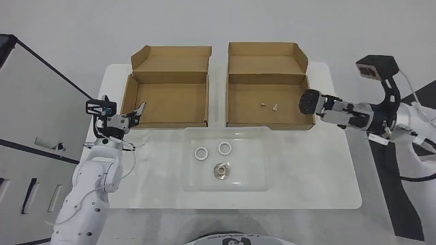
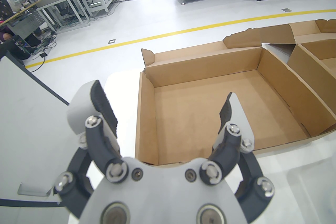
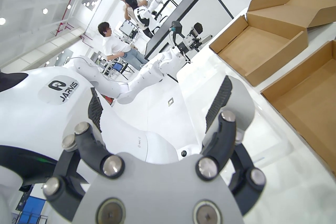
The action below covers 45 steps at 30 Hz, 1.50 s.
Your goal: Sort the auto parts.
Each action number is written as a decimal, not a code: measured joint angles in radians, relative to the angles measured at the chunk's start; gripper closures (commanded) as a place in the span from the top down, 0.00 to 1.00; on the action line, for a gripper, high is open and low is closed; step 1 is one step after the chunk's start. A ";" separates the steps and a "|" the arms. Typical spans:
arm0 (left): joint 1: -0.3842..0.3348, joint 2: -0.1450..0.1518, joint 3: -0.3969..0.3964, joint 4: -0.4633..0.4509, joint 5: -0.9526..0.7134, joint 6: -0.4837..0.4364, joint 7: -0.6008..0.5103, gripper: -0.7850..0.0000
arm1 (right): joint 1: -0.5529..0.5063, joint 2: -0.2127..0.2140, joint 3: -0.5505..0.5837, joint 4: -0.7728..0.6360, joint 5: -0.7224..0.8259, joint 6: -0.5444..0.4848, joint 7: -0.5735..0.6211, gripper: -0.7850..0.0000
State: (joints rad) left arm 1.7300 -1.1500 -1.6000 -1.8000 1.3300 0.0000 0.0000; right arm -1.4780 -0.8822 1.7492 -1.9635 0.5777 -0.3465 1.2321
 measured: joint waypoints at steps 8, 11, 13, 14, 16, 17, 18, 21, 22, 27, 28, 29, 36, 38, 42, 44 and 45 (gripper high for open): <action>0.000 0.000 0.000 0.000 0.000 0.000 0.000 1.00 | -0.124 -0.003 0.133 -0.045 0.118 -0.033 0.010 1.00; 0.000 0.000 0.000 0.000 0.000 0.000 0.000 1.00 | -0.141 -0.003 0.151 -0.066 0.144 -0.044 0.037 1.00; 0.000 0.000 0.000 0.000 0.000 0.000 0.000 1.00 | -0.140 -0.003 0.151 -0.067 0.145 -0.044 0.039 1.00; 0.000 0.000 0.000 0.000 0.000 0.000 0.000 1.00 | -0.140 -0.003 0.151 -0.066 0.144 -0.044 0.039 1.00; 0.000 0.000 0.000 0.000 0.000 0.000 0.000 1.00 | -0.140 -0.003 0.151 -0.066 0.144 -0.044 0.038 1.00; 0.000 0.000 0.000 0.000 0.000 0.000 0.000 1.00 | -0.140 -0.003 0.151 -0.066 0.144 -0.044 0.038 1.00; 0.000 0.000 0.000 0.000 0.000 0.000 0.000 1.00 | -0.140 -0.003 0.151 -0.066 0.144 -0.044 0.038 1.00; 0.000 0.000 0.000 0.000 0.000 0.000 0.000 1.00 | -0.140 -0.003 0.151 -0.066 0.144 -0.044 0.038 1.00; 0.000 0.000 0.000 0.000 0.000 0.000 0.000 1.00 | -0.140 -0.003 0.151 -0.066 0.144 -0.044 0.038 1.00; 0.000 0.000 0.000 0.000 0.000 0.000 0.000 1.00 | -0.140 -0.003 0.151 -0.066 0.144 -0.044 0.038 1.00; 0.000 0.000 0.000 0.000 0.000 0.000 0.000 1.00 | -0.140 -0.003 0.151 -0.066 0.144 -0.044 0.038 1.00; 0.000 0.000 0.000 0.000 0.000 0.000 0.000 1.00 | -0.140 -0.003 0.151 -0.066 0.144 -0.044 0.038 1.00; -0.005 0.003 0.025 -0.098 0.095 -0.039 -0.091 1.00 | -0.140 -0.003 0.151 -0.066 0.144 -0.044 0.038 1.00; -0.007 0.005 0.040 -0.140 0.133 -0.061 -0.142 1.00 | -0.140 -0.003 0.151 -0.066 0.144 -0.044 0.038 1.00; -0.026 0.007 0.090 -0.226 0.233 -0.127 -0.264 1.00 | -0.140 -0.003 0.151 -0.066 0.144 -0.044 0.038 1.00; -0.040 0.009 0.116 -0.253 0.289 -0.160 -0.321 1.00 | -0.140 -0.003 0.151 -0.066 0.144 -0.044 0.038 1.00; -0.049 0.009 0.133 -0.267 0.318 -0.179 -0.353 1.00 | -0.140 -0.003 0.151 -0.066 0.144 -0.044 0.038 1.00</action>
State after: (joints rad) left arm 1.6811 -1.1412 -1.4667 -2.0666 1.6482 -0.1785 -0.3534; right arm -1.6179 -0.8852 1.9001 -2.0297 0.7215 -0.3906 1.2701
